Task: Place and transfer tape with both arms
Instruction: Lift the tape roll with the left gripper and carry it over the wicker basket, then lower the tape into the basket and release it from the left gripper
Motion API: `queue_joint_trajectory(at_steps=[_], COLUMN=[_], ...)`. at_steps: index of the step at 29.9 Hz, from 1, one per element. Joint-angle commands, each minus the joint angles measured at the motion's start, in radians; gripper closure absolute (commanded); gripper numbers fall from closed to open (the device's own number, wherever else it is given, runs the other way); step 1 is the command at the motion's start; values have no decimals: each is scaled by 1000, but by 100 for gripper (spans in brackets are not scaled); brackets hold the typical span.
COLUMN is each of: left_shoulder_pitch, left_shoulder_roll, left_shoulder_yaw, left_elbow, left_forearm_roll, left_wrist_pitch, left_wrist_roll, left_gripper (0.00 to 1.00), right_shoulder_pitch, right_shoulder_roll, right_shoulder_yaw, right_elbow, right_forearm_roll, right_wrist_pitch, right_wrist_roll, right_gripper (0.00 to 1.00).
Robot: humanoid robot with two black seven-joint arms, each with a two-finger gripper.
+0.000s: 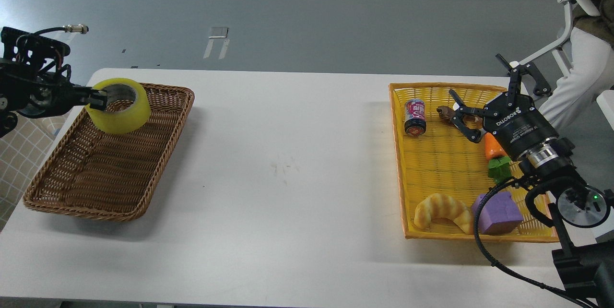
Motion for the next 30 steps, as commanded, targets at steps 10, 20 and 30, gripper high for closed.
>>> queue_joint_trajectory(at_steps=[10,20,30], left_shoulder_pitch=[153,173,174], left_shoulder_roll=[-18,-67,-76], left_shoulder_yaw=[-3,-2,-2], left_elbow=[57,90,91], left_forearm_roll=[-87,-156,-161], left_wrist_pitch=[132,164,170], left_wrist_roll=[1,2,8], left_gripper=[100,100,100], right_shoulder_pitch=[-3,-6,-7], right_shoulder_roll=[0,0,0], right_shoulder_yaw=[0,0,0], right_elbow=[-1,2,1], right_forearm_roll=[0,0,0], right_wrist_pitch=[0,0,0], right_wrist_roll=[0,0,0], right_gripper=[0,0,0])
